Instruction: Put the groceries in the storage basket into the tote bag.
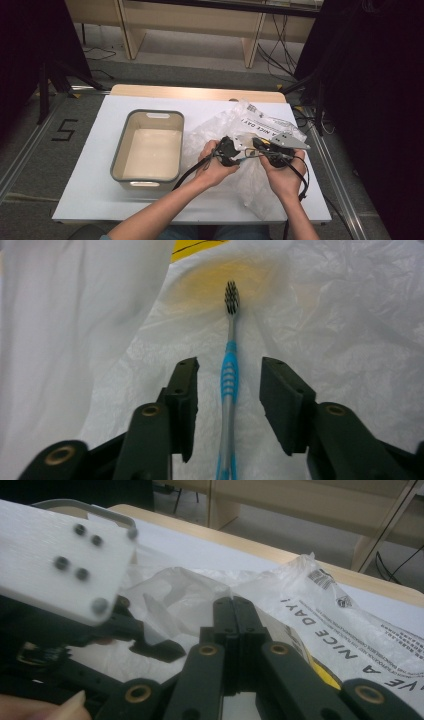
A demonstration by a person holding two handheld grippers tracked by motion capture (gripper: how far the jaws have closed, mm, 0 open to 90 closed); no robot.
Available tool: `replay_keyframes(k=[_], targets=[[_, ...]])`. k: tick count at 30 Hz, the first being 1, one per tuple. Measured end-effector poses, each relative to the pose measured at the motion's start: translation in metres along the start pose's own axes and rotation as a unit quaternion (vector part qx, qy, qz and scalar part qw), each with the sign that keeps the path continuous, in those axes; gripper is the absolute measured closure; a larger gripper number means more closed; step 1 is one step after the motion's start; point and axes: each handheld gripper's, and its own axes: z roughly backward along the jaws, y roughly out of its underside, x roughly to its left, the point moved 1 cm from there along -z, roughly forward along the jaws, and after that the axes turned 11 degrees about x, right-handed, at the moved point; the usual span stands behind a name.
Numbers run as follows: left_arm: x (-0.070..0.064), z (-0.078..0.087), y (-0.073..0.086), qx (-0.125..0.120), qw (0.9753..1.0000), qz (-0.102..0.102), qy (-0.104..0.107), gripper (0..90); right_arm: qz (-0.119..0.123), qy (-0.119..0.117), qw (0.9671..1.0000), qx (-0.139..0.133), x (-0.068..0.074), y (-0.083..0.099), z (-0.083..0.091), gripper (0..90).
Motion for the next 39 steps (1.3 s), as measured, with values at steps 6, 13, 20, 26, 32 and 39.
replay_keyframes(k=[6,13,20,26,32,39], targets=[[-0.003,0.021,0.018,-0.006,0.9999,0.001,0.013,48.8,0.003,-0.003,1.0000,0.008,-0.001,0.004,0.001,90.0],[-0.004,0.059,0.051,-0.017,0.9995,0.002,0.027,43.9,0.009,-0.019,0.9992,0.034,0.002,0.011,0.004,90.0],[0.006,0.088,0.065,-0.047,0.9981,0.035,0.020,42.9,0.006,-0.047,0.9960,0.075,0.004,0.026,0.002,90.0],[0.019,0.091,0.068,-0.063,0.9958,0.066,0.002,50.1,0.020,-0.067,0.9914,0.110,0.008,0.036,-0.004,90.0],[0.025,0.085,0.062,-0.050,0.9944,0.087,-0.032,66.1,0.043,-0.094,0.9800,0.170,0.018,0.051,-0.022,90.0],[0.026,0.072,0.059,-0.047,0.9952,0.083,-0.022,66.2,0.060,-0.115,0.9686,0.212,0.028,0.061,-0.035,90.0]])
